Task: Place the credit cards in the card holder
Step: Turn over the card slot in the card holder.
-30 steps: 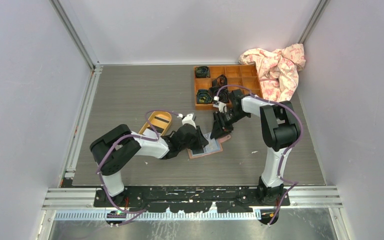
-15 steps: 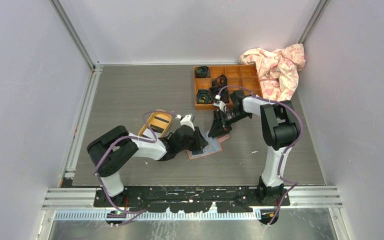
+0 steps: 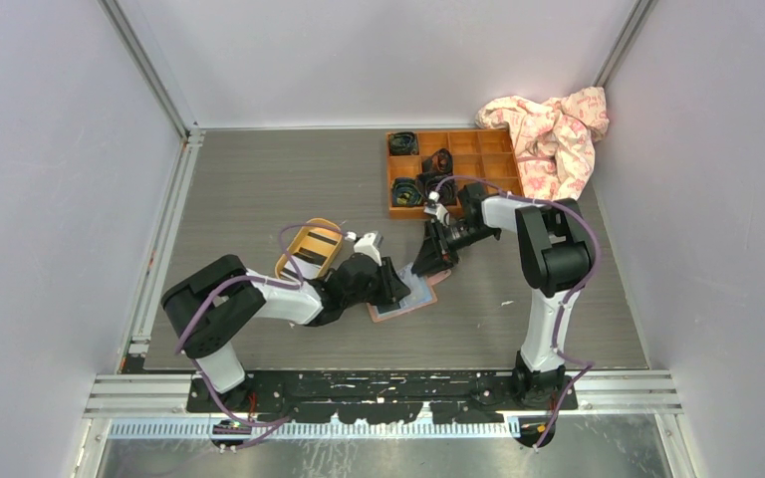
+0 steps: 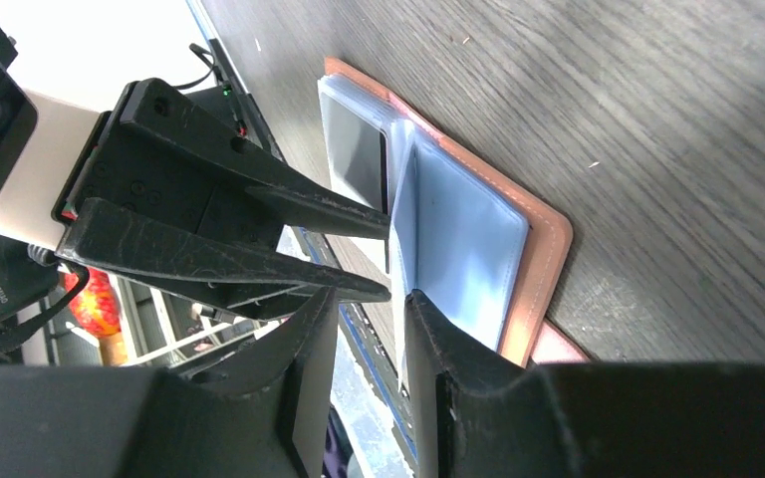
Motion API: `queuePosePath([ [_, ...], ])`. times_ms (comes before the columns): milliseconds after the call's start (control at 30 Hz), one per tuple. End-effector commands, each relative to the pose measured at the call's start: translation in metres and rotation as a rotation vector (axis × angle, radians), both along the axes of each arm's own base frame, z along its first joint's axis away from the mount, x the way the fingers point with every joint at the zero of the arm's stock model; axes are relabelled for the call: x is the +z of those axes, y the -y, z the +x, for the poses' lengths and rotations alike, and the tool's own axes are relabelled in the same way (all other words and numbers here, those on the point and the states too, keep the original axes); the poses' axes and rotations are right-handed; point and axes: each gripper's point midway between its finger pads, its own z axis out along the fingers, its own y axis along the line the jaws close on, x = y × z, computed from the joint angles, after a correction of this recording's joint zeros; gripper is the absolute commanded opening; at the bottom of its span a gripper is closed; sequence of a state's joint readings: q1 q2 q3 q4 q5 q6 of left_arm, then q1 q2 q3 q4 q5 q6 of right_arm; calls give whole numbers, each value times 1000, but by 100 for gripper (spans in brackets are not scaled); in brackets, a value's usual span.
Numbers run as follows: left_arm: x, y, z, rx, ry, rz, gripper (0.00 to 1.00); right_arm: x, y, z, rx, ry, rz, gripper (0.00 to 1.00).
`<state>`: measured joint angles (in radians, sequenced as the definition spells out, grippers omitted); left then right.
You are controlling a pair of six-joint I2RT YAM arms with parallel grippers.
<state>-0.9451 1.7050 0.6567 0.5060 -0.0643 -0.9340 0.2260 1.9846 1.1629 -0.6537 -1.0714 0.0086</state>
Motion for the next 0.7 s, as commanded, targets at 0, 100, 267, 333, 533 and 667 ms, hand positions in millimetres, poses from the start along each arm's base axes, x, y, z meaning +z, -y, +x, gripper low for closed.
queuePosePath([
  [0,16,6,5,-24,49,-58,33,5,-6,1,-12,-25,46,36],
  [100,18,6,5,-30,54,-67,33,4,-8,1,-13,-30,50,36],
  [267,26,3,4,-40,77,-93,33,4,-11,1,-14,-35,53,36],
  [333,27,2,4,-45,83,-97,33,3,-12,2,-17,-31,51,36],
  [533,38,-3,-4,-78,107,-122,33,1,-12,4,-27,-30,44,36],
  [667,48,-10,-7,-83,133,-127,33,1,-13,4,-27,-30,45,35],
])
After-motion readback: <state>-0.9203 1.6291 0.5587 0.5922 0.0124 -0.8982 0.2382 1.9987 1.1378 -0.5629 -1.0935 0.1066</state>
